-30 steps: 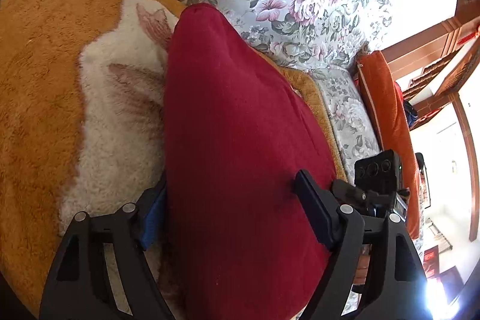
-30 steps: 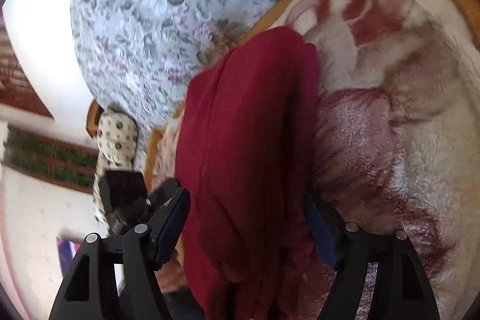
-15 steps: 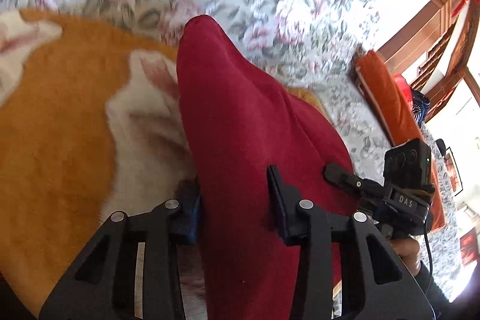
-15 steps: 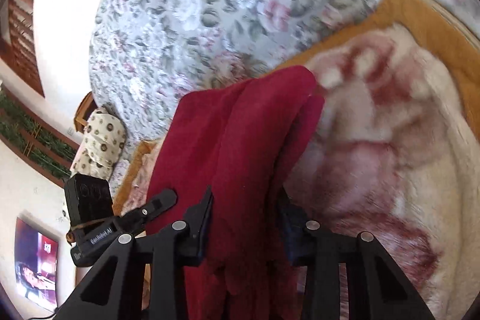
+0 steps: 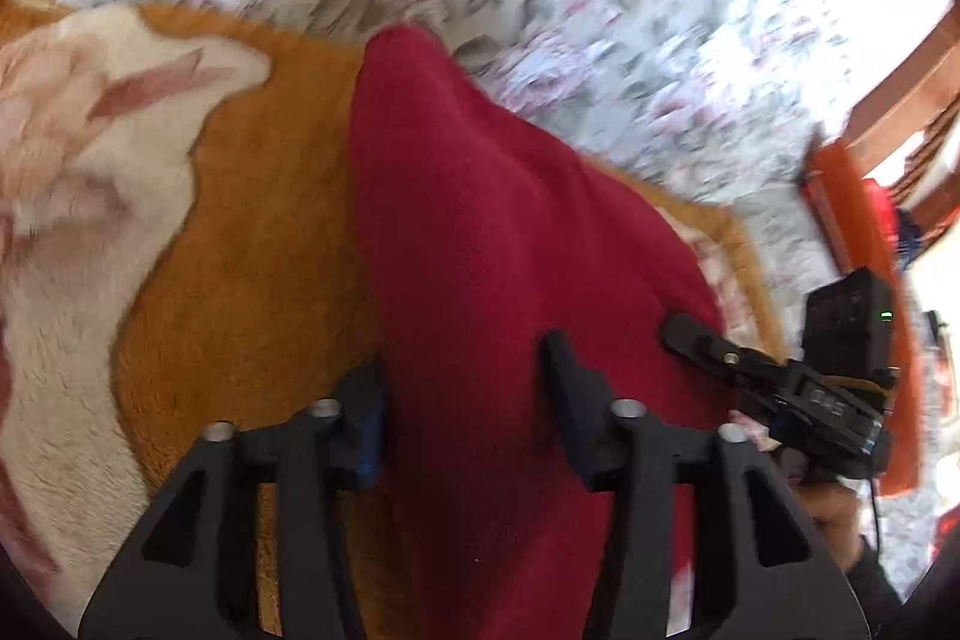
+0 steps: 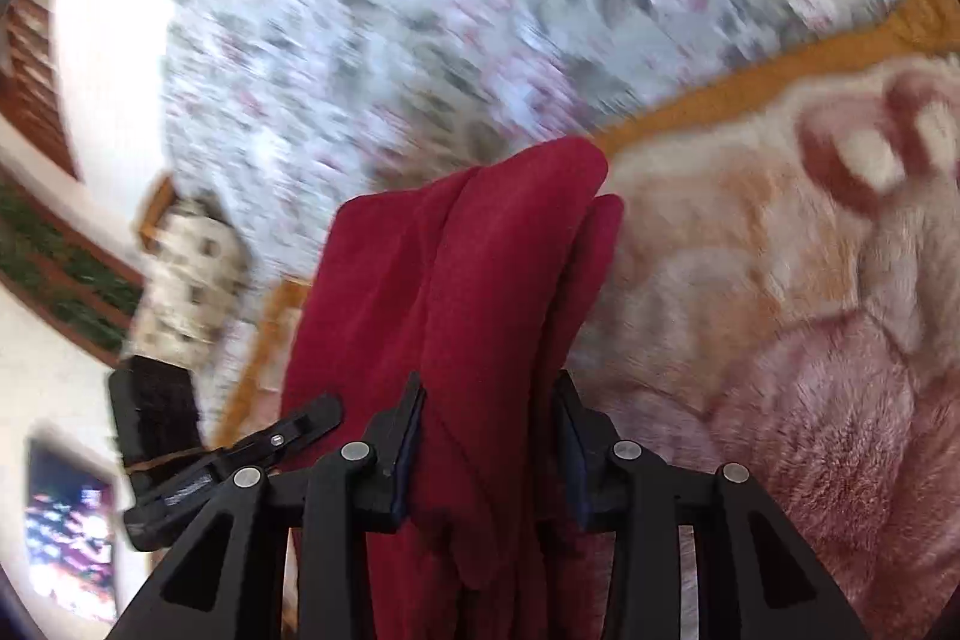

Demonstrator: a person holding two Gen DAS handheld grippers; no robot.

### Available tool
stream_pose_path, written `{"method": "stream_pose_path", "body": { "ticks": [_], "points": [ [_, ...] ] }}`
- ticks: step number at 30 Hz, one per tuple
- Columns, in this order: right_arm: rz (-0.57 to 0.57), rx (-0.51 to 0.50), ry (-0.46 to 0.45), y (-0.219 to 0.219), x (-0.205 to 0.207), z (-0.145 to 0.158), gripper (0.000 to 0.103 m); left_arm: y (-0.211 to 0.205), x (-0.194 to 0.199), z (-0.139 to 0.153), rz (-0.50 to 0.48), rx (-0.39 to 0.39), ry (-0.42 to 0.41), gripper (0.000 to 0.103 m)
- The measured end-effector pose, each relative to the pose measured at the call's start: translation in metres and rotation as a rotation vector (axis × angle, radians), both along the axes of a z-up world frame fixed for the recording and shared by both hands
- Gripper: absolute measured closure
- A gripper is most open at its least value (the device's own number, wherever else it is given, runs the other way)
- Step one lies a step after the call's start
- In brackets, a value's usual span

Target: Fold small clothes

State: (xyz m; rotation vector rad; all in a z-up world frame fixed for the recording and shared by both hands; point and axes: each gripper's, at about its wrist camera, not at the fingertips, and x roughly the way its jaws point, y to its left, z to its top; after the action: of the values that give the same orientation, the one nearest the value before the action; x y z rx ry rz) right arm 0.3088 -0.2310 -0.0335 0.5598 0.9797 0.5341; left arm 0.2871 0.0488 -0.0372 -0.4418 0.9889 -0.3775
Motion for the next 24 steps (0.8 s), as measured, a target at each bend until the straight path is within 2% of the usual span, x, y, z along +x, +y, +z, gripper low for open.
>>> {"method": "stream_pose_path", "body": {
  "ticks": [2, 5, 9, 11, 13, 14, 15, 17, 18, 19, 20, 22, 24],
  "points": [
    [-0.008, 0.023, -0.034, -0.006, -0.005, -0.009, 0.060, 0.001, -0.006, -0.001, 0.005, -0.017, -0.040, 0.042],
    [0.003, 0.026, -0.065, -0.015, -0.013, -0.005, 0.060, 0.004, -0.011, 0.006, 0.012, -0.001, -0.047, 0.042],
    [0.022, -0.084, -0.201, -0.020, -0.040, 0.030, 0.060, 0.005, -0.037, 0.039, 0.065, 0.080, -0.175, 0.042],
    [0.062, -0.172, -0.307, -0.013, -0.058, 0.052, 0.060, 0.000, -0.055, 0.053, 0.050, 0.079, -0.240, 0.042],
    [0.153, -0.283, -0.430, 0.010, -0.073, 0.069, 0.060, -0.009, -0.068, 0.059, 0.015, 0.062, -0.288, 0.042],
    [0.216, -0.349, -0.483, 0.026, -0.077, 0.073, 0.060, -0.015, -0.068, 0.056, -0.015, 0.056, -0.278, 0.042],
    [0.260, -0.392, -0.505, 0.036, -0.078, 0.071, 0.060, -0.021, -0.062, 0.046, -0.037, 0.056, -0.233, 0.042],
    [0.337, -0.496, -0.475, 0.055, -0.073, 0.053, 0.060, -0.025, -0.050, 0.022, -0.038, 0.063, -0.143, 0.043],
    [0.359, -0.552, -0.432, 0.060, -0.068, 0.039, 0.059, -0.027, -0.048, 0.015, -0.049, 0.063, -0.135, 0.043],
    [0.375, -0.571, -0.414, 0.060, -0.067, 0.026, 0.059, -0.031, -0.048, 0.015, -0.059, 0.084, -0.147, 0.043],
    [0.365, -0.586, -0.457, 0.059, -0.071, 0.021, 0.059, -0.035, -0.048, 0.017, -0.064, 0.113, -0.145, 0.042],
    [0.343, -0.576, -0.463, 0.056, -0.071, 0.017, 0.059, -0.042, -0.047, 0.018, -0.081, 0.152, -0.142, 0.038],
    [0.318, -0.535, -0.454, 0.050, -0.070, 0.013, 0.059, -0.048, -0.049, 0.020, -0.100, 0.163, -0.149, 0.026]
  ]
}}
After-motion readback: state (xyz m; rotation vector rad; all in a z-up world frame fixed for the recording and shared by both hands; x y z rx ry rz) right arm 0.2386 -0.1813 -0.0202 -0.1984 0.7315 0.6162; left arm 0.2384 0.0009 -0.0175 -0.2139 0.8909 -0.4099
